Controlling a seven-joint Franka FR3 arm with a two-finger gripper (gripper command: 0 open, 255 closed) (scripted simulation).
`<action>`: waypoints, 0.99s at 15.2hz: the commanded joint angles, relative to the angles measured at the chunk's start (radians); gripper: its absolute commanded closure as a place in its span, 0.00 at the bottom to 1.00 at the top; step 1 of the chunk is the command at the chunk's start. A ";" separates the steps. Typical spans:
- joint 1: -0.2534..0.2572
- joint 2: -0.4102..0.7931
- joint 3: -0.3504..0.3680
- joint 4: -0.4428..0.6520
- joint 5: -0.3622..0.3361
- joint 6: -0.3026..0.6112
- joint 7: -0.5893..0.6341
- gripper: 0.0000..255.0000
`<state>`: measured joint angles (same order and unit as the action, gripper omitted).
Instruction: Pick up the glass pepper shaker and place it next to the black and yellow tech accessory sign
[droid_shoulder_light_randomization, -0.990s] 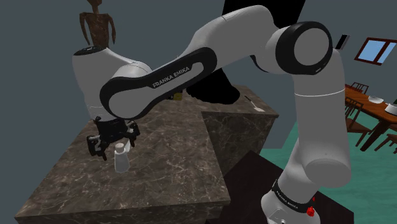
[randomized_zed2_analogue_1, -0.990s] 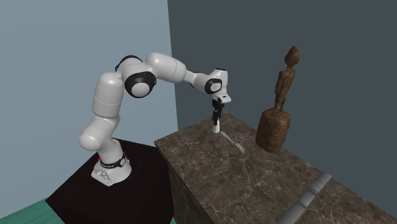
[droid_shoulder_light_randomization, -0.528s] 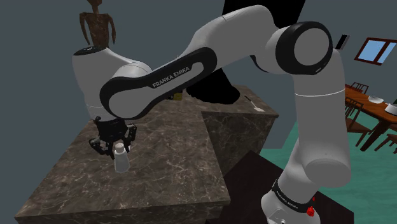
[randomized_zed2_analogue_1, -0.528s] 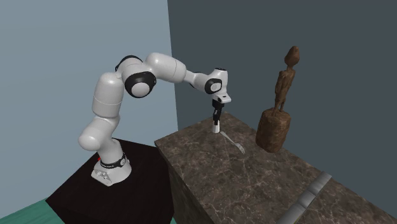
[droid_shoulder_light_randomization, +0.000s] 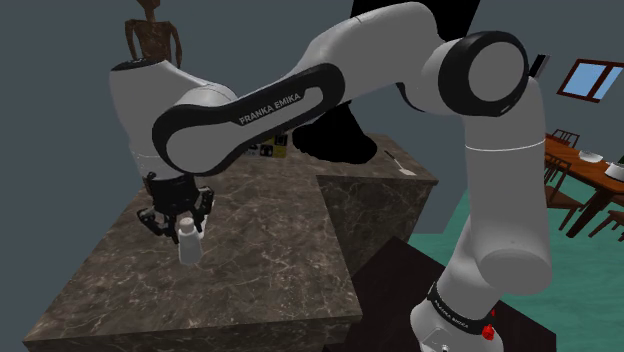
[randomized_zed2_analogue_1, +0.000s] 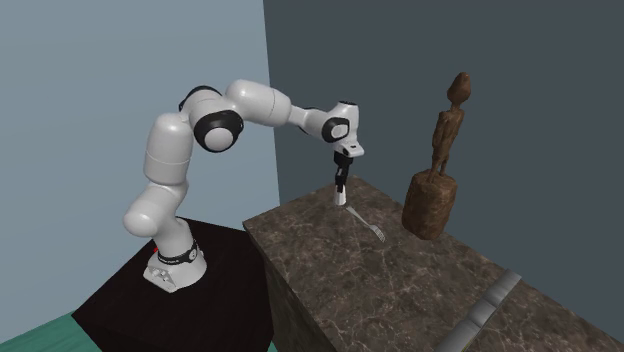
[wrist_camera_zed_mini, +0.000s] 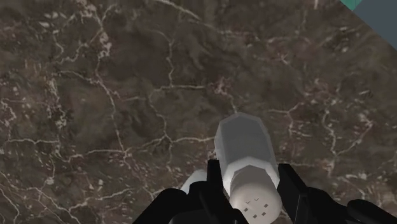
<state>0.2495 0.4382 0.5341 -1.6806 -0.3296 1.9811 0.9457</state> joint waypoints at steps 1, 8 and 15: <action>-0.003 -0.014 0.004 0.008 0.009 -0.020 -0.006 1.00; -0.005 -0.044 0.014 0.062 0.031 -0.099 -0.025 1.00; -0.003 -0.064 0.022 0.130 0.046 -0.182 -0.042 1.00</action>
<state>0.2476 0.3778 0.5550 -1.5580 -0.2858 1.8094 0.9075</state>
